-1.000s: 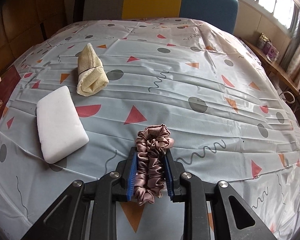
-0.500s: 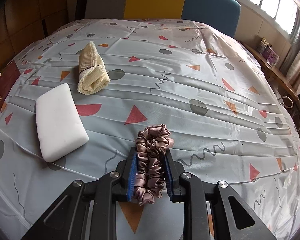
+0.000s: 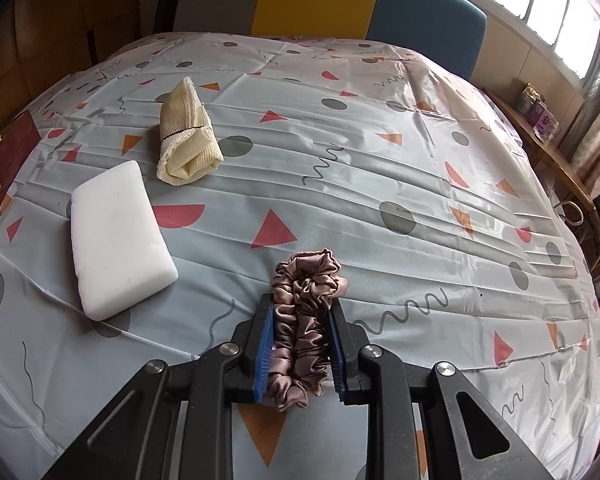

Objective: Organize soft objects
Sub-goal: 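Lower the Tempo tissue pack into the gold tray and open the left tool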

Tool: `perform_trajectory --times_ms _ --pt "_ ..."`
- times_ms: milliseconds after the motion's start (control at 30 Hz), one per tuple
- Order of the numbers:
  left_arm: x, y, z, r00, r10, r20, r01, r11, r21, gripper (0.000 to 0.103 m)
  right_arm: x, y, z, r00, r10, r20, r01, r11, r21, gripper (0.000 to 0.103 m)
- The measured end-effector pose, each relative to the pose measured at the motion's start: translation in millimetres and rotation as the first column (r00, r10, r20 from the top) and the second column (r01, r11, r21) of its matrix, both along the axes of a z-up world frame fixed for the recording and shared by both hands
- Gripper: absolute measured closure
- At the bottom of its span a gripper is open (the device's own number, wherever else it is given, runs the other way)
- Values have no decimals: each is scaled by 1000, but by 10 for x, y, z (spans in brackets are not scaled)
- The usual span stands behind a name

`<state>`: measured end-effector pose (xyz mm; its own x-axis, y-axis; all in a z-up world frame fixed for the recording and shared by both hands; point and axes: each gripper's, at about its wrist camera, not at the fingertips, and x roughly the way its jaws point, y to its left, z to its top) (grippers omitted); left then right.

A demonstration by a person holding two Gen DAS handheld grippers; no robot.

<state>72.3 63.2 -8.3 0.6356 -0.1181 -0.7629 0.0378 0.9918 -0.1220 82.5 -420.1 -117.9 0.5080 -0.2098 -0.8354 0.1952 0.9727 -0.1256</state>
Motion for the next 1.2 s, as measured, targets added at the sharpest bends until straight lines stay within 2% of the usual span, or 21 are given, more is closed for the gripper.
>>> perform_trajectory --times_ms 167,367,633,867,1033,1200 --pt "101 398 2 994 105 -18 -106 994 -30 28 4 5 2 1000 0 -4 0 1000 -6 78" --pt "237 563 -240 985 131 -116 -142 986 -84 28 9 8 2 1000 -1 -7 1 1000 -10 78" --pt "352 366 -436 985 101 -143 -96 995 42 28 11 1 0 1000 -1 -8 1 1000 -11 78" --pt "600 279 -605 983 85 -162 -62 988 144 27 15 5 0 1000 -4 -9 4 1000 -16 78" --pt "746 256 -598 983 88 -160 -65 987 145 29 20 12 0 1000 -6 -10 6 1000 -17 77" --pt "718 312 -552 982 113 -153 -93 987 129 29 18 3 3 1000 -6 -11 6 1000 -15 76"
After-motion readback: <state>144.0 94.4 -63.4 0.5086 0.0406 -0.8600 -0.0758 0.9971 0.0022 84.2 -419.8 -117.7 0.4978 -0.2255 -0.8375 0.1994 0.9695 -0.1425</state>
